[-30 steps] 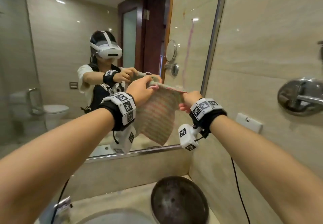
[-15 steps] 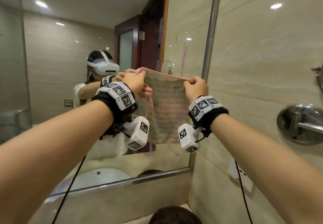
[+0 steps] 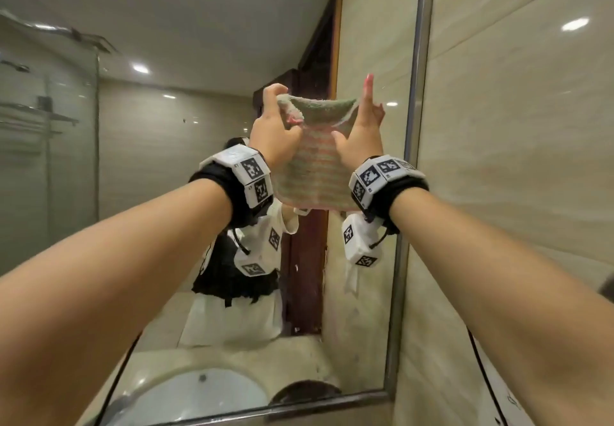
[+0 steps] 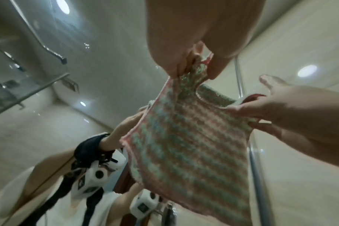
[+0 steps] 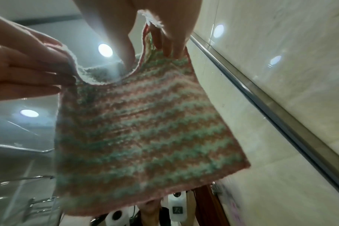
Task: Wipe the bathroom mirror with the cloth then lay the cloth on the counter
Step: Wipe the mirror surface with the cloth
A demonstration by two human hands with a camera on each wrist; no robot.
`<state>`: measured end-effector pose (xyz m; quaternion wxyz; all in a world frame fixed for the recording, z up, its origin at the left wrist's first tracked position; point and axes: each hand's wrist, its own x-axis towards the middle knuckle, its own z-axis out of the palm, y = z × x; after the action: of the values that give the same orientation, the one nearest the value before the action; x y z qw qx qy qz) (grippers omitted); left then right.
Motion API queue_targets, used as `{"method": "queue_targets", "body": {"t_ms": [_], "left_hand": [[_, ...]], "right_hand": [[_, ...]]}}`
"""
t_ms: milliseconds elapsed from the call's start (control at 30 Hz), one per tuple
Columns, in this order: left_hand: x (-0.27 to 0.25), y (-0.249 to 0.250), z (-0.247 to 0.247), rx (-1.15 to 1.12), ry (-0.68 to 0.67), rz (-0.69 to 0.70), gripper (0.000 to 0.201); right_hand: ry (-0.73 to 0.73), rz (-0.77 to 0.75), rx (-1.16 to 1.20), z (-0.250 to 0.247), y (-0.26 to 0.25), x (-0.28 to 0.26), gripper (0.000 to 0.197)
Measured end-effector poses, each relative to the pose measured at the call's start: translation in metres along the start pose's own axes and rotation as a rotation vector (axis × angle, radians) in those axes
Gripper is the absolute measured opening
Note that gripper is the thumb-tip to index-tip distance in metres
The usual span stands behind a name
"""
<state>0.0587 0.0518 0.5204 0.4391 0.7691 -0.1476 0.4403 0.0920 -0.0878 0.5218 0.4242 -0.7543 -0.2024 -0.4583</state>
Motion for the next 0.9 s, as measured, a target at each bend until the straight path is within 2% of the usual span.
{"method": "queue_targets", "body": {"t_ms": [67, 200, 333, 400, 467, 567, 667, 733, 833, 900], "left_hand": [[0.013, -0.001, 0.003, 0.045, 0.017, 0.068, 0.045], [0.033, -0.01, 0.005, 0.281, -0.03, 0.118, 0.05], [0.05, -0.02, 0.007, 0.559, -0.124, 0.327, 0.039], [0.058, -0.021, 0.009, 0.638, -0.126, 0.435, 0.039], [0.066, -0.021, 0.011, 0.697, -0.093, 0.526, 0.046], [0.07, -0.025, 0.017, 0.838, -0.103, 0.539, 0.055], [0.067, -0.03, 0.027, 0.912, -0.176, 0.512, 0.054], [0.061, -0.032, 0.029, 0.803, -0.106, 0.501, 0.036], [0.053, -0.035, 0.018, 0.656, 0.187, 0.526, 0.019], [0.051, -0.042, 0.007, 0.642, 0.315, 0.567, 0.015]], "right_hand": [[-0.011, -0.04, -0.009, 0.003, 0.001, 0.01, 0.097], [0.045, -0.089, 0.006, 0.015, 0.008, 0.03, 0.087], [0.12, -0.087, -0.057, 0.02, 0.019, 0.046, 0.057], [0.14, -0.107, -0.096, 0.016, 0.029, 0.056, 0.048], [0.1, -0.133, -0.207, 0.015, 0.037, 0.062, 0.042], [-0.01, -0.098, -0.37, 0.019, 0.043, 0.065, 0.069], [-0.112, 0.026, -0.484, 0.031, 0.038, 0.064, 0.089], [-0.154, 0.083, -0.504, 0.039, 0.034, 0.063, 0.093], [-0.191, 0.1, -0.543, 0.047, 0.024, 0.064, 0.091], [-0.189, 0.122, -0.533, 0.049, 0.019, 0.068, 0.089]]}}
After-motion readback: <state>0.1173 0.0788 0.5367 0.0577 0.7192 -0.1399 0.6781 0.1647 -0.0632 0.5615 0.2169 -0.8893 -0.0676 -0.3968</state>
